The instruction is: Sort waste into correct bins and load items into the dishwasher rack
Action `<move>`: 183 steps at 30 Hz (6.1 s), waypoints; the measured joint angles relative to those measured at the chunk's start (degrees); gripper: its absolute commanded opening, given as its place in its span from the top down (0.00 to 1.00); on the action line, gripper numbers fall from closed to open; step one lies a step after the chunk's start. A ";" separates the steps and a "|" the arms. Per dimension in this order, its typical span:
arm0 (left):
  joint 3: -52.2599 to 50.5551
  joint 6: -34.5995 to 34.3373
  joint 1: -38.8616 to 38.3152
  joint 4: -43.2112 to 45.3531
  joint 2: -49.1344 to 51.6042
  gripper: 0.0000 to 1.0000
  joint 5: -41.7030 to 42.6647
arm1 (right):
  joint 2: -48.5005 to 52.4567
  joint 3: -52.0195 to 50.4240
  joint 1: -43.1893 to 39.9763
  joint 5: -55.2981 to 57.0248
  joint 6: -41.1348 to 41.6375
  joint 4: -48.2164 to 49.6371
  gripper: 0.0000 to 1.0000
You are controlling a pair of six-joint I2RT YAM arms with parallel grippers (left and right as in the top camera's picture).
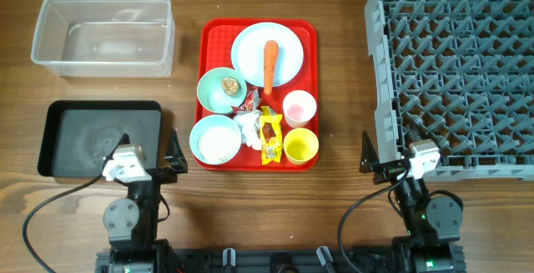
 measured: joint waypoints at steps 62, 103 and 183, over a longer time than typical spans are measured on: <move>1.01 0.02 0.00 -1.22 0.39 0.00 10.97 | 4.44 6.93 0.07 -18.05 2.62 5.57 0.00; 77.46 6.62 -7.13 -49.96 92.39 0.21 15.04 | 100.76 68.06 14.75 -2.16 20.61 -40.54 0.53; 81.02 -8.00 -14.78 -14.95 103.71 0.96 78.99 | 92.19 75.32 8.55 -63.54 10.67 -14.88 0.19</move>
